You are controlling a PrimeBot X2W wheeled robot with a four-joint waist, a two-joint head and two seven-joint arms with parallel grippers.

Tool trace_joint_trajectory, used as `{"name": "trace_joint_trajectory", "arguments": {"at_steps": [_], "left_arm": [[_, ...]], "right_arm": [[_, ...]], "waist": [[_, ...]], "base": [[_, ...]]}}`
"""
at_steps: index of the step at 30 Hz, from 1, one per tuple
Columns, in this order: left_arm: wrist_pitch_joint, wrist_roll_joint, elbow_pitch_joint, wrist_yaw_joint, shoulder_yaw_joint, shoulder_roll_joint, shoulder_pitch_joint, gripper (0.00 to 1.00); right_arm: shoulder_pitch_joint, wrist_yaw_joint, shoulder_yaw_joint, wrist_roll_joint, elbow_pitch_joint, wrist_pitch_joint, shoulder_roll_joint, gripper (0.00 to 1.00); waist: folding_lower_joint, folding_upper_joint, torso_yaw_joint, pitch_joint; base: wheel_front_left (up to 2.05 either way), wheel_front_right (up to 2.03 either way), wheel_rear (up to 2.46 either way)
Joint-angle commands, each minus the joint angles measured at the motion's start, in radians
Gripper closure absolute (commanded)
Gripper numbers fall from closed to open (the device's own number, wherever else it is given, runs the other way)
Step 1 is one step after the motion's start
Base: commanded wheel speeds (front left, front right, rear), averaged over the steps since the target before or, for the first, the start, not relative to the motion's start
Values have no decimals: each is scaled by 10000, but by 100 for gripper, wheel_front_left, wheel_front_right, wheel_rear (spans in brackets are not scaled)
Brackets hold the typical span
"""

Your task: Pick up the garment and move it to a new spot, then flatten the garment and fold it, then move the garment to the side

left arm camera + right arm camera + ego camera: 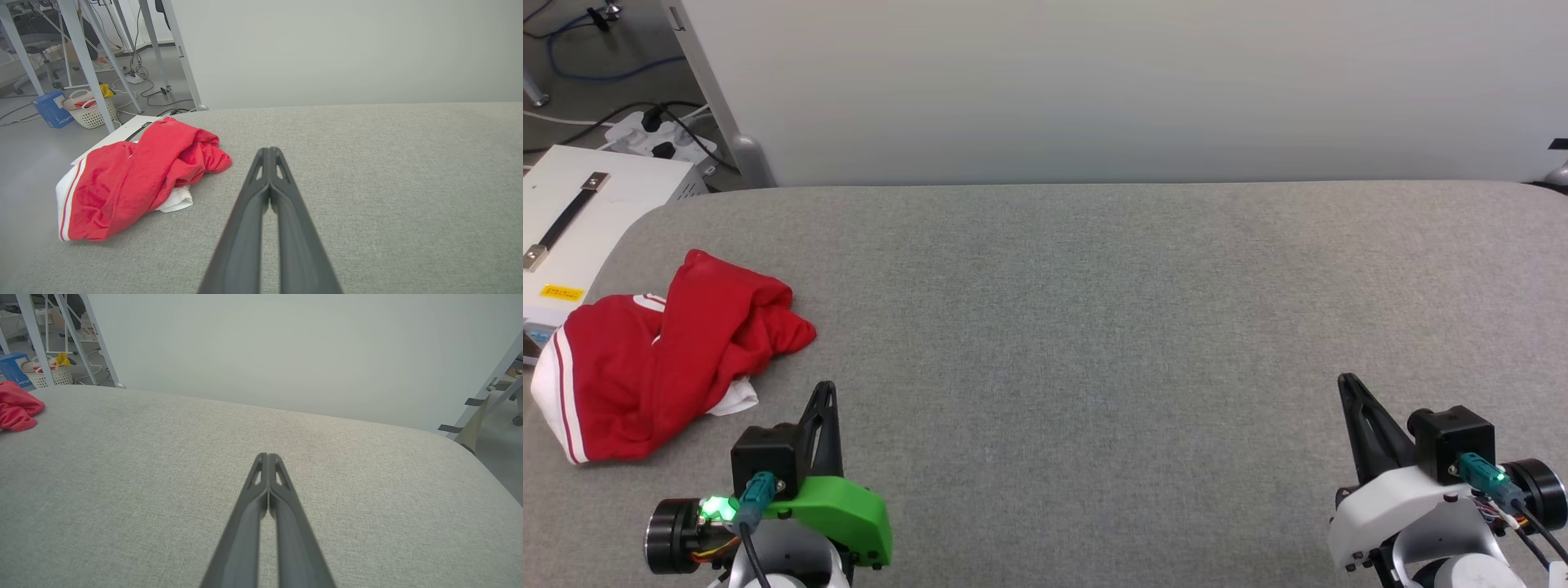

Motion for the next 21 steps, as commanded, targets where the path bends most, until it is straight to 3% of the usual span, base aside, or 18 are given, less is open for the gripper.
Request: {"name": "trace_joint_trajectory", "arguments": {"at_steps": [1, 15, 16, 21], "left_arm": [[-9, 85, -22, -1, 3, -47, -172, 100], [-9, 85, -22, -1, 3, -47, -172, 100], [-1, 0, 0, 0, 0, 0, 0, 0], [-29, -16, 0, 19, -5, 1, 5, 0]], "right_arm": [[-164, -9, 3, -97, -47, 28, -3, 100], [-164, -9, 3, -97, -47, 28, -3, 100], [0, 0, 0, 0, 0, -1, 0, 0], [2, 0, -21, 28, 3, -28, 0, 0]], "waist": [[0, 0, 0, 0], [0, 0, 0, 0], [0, 0, 0, 0], [0, 0, 0, 3]], "base": [[0, 0, 0], [0, 0, 0], [0, 0, 0], [0, 0, 0]]}}
